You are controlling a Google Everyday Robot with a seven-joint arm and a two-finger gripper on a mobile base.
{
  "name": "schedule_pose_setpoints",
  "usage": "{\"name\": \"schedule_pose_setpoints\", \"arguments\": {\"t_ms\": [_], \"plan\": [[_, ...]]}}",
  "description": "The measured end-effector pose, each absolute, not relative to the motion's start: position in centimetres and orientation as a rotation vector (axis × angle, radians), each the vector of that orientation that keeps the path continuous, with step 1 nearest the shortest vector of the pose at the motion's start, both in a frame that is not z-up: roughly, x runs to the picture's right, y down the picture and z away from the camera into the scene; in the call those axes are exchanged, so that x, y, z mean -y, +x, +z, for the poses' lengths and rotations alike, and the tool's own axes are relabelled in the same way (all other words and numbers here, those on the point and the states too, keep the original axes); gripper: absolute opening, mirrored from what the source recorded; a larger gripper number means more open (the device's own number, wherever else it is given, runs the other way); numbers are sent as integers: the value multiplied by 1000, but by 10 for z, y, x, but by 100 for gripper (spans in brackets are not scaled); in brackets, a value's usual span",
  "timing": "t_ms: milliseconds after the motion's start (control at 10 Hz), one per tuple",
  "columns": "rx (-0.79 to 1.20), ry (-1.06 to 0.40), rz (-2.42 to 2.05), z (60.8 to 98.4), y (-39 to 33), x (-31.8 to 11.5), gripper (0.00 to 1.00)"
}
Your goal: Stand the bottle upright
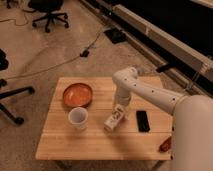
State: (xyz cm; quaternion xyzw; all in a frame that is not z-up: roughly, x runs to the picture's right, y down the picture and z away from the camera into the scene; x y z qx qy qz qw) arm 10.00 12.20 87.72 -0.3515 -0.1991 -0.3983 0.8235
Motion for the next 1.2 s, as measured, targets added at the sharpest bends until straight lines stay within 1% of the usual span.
{"name": "schedule_pose_setpoints", "arguments": {"t_ms": [600,1200], "plan": [[542,-840,-835,893,109,-117,65],[657,-869,-756,908,124,-118,65]]}}
